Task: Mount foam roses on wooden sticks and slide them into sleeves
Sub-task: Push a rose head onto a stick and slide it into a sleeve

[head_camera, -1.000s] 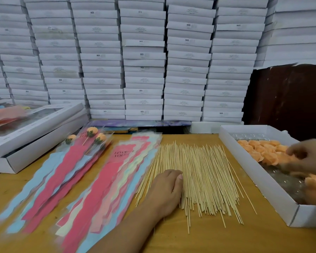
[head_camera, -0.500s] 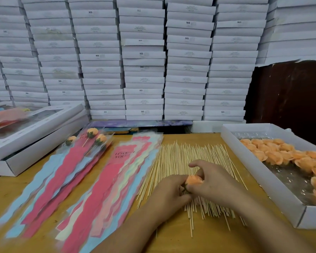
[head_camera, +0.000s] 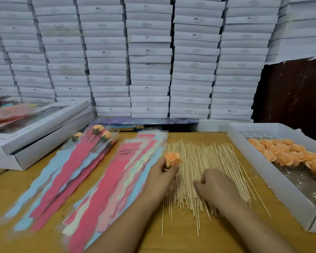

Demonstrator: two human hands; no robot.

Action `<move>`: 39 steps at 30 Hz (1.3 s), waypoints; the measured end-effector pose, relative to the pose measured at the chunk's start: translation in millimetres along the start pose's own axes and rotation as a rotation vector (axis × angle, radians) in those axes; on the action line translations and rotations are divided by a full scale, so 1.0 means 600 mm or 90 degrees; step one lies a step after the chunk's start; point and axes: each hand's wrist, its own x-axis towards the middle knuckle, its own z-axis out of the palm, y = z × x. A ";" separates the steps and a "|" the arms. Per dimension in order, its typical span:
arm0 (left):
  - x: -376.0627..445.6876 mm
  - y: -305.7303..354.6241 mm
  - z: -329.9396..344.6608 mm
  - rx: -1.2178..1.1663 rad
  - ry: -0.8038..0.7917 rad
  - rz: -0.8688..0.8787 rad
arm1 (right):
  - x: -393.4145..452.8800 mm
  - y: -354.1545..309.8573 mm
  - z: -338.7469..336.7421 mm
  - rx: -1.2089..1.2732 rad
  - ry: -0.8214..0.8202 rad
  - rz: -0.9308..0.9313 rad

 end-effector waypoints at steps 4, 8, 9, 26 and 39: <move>0.000 0.005 -0.004 -0.087 0.012 -0.073 | -0.001 0.004 -0.006 0.024 -0.020 0.036; 0.005 0.008 -0.009 -0.125 0.027 -0.133 | -0.002 0.022 -0.022 0.156 -0.047 0.022; 0.007 0.007 -0.011 -0.143 0.031 -0.150 | -0.003 0.027 -0.028 0.196 -0.045 0.012; 0.020 0.027 -0.051 -0.664 0.072 -0.241 | -0.059 0.111 -0.062 0.370 0.102 -0.054; 0.016 0.031 -0.053 -0.679 0.100 -0.240 | -0.058 0.107 -0.049 0.306 0.097 -0.068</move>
